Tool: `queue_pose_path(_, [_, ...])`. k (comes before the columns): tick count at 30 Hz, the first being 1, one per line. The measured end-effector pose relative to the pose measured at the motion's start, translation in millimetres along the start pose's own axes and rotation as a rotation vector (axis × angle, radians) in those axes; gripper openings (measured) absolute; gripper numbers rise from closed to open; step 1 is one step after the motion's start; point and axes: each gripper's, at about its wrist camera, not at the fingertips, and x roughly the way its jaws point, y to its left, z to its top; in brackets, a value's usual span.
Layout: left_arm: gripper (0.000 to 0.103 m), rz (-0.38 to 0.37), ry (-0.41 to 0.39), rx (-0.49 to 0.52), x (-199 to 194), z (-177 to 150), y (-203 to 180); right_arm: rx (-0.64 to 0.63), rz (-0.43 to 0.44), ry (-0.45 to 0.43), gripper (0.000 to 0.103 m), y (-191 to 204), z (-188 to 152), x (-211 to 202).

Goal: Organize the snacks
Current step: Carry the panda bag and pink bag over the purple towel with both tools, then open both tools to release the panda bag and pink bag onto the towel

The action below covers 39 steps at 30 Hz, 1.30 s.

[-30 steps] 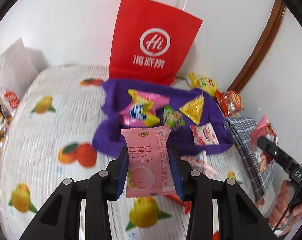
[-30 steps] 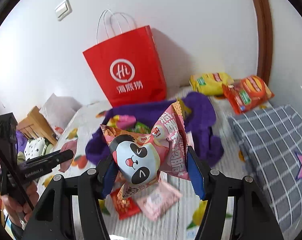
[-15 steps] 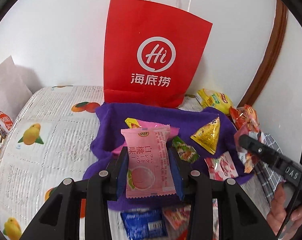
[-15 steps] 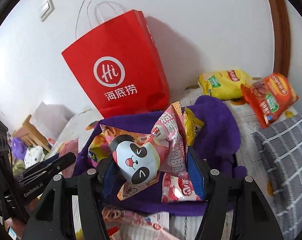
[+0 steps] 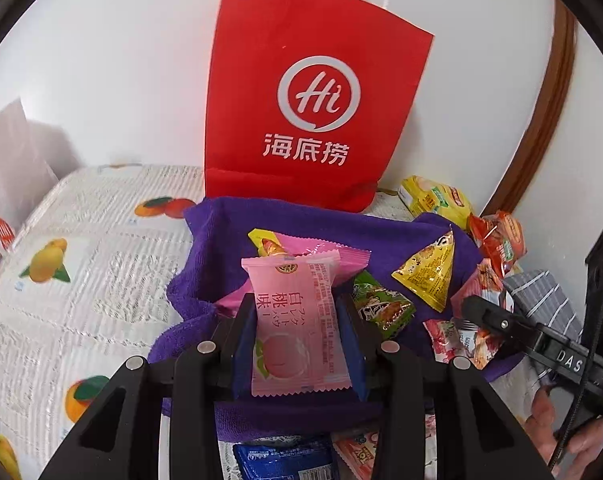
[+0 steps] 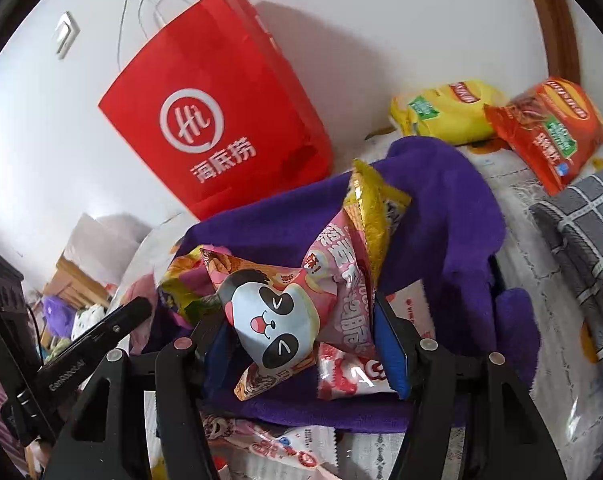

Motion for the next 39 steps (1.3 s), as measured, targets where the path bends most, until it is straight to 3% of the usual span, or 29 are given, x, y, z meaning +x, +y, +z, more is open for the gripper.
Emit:
queue_pose_path(11, [0.038, -0.017, 0.007, -0.032, 6.3, -2.5, 2.0, -0.04, -0.04, -0.011, 0.063, 7.0, -1.7, 6.1])
queue_pose_path(28, [0.038, -0.029, 0.002, -0.061, 8.3, -3.0, 9.0, -0.23, -0.196, -0.025, 0.064, 30.7, -13.8, 17.9])
queue_pose_path(36, [0.038, -0.051, -0.001, -0.1, 11.3, -3.9, 16.6, -0.256, -0.205, -0.033, 0.075, 36.0, -15.6, 17.9])
queue_pose_path(39, [0.038, -0.054, 0.009, -0.111, 13.9, -4.7, 18.5, -0.266, -0.197, -0.05, 0.086, 39.6, -14.9, 13.4])
